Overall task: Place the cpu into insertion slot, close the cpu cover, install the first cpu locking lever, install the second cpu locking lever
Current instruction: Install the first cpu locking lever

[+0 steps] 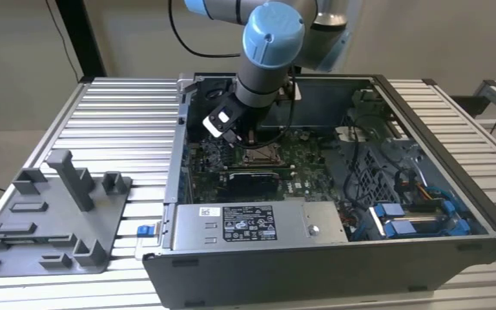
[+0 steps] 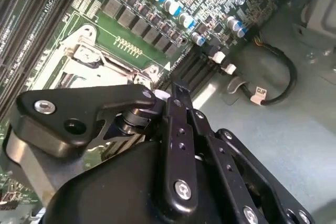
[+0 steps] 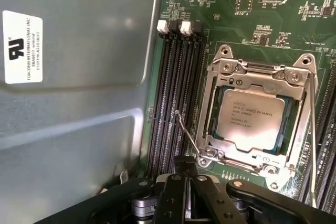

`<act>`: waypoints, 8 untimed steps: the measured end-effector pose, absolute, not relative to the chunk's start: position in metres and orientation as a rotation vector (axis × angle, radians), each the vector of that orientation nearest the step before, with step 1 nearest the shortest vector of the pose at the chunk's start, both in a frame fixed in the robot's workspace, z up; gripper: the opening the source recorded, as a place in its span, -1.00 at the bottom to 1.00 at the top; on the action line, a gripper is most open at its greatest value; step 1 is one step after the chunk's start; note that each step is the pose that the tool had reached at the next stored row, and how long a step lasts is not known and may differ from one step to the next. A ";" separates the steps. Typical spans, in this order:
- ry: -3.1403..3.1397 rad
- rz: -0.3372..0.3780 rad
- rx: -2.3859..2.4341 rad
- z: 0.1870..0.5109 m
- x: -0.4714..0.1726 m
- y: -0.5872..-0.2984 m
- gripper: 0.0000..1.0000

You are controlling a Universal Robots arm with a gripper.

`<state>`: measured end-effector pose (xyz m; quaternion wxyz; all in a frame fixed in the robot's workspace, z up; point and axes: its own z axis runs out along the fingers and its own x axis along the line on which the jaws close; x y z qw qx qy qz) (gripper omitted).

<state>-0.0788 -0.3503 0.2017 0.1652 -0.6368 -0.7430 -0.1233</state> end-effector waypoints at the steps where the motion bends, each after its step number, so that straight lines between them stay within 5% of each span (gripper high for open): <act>1: -2.116 -0.350 -1.817 0.201 -0.079 -0.350 -1.00; 8: -2.113 -0.350 -1.823 0.200 -0.076 -0.350 -1.00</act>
